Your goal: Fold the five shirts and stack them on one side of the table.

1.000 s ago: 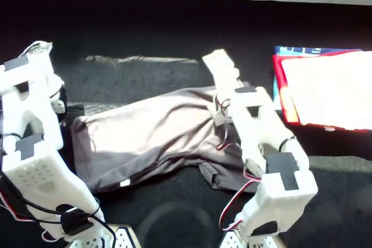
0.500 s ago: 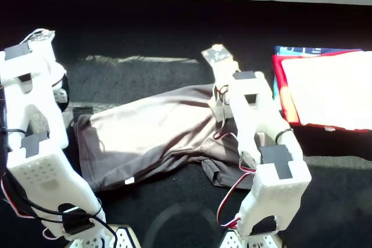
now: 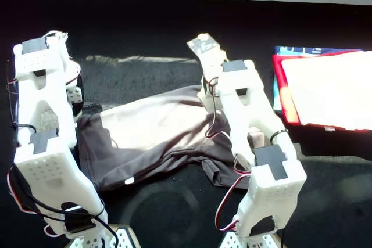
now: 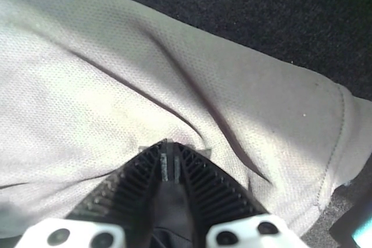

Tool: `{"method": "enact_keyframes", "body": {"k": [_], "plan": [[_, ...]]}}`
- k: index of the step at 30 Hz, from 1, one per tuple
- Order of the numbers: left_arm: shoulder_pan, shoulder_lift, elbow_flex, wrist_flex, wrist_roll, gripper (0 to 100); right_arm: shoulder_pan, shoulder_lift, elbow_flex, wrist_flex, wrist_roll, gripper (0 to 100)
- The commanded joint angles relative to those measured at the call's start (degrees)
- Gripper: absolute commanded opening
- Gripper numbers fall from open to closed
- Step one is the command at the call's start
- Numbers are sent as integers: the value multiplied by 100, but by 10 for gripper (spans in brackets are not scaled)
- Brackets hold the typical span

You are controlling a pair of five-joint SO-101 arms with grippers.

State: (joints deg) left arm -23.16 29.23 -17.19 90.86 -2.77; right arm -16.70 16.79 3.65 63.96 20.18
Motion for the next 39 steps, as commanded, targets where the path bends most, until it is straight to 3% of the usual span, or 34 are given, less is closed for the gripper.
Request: {"method": "enact_keyframes", "body": {"k": [1, 12, 16, 25, 31, 39], "plan": [[57, 189, -13, 62, 35, 110, -40, -31, -233, 31, -44, 8], [48, 374, -171, 18, 35, 39, -40, 4, -215, 31, -44, 8], [48, 435, -664, 62, 26, 38, -40, 4, -215, 31, -44, 8], [40, 892, -514, 26, 26, 38, -40, 4, -207, 40, -44, 8], [-321, 989, -541, 26, 26, 34, -40, 13, -66, -13, -44, 8], [-866, 998, -1218, 440, 9, 34, 127, 4, 840, -1314, -44, 8]]}}
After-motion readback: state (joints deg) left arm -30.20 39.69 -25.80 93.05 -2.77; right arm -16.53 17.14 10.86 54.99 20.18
